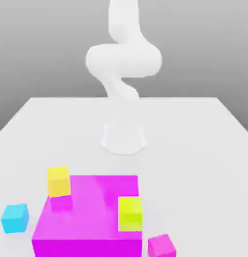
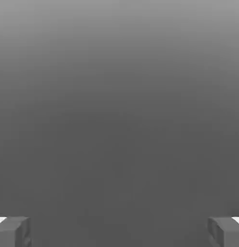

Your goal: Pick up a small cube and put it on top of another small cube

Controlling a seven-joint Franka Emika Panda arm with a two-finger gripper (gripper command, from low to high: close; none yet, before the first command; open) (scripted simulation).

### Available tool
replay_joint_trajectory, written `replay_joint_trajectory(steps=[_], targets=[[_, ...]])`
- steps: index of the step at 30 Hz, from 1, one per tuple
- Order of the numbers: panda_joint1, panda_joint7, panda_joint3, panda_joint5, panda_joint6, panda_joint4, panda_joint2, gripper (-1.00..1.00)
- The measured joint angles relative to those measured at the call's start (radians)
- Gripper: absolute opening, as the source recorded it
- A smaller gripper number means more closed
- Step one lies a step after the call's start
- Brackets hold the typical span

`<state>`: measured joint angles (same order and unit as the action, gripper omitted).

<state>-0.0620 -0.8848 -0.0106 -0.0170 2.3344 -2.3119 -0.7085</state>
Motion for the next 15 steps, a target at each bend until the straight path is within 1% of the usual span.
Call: replay_joint_trajectory(steps=[8, 15], targets=[[-0.186, -0.275, -0.015, -0.055, 0.111, -0.038, 0.297, 0.00], [-0.297, -0.500, 0.025, -0.089, 0.206, -0.071, 0.551, 0.00]])
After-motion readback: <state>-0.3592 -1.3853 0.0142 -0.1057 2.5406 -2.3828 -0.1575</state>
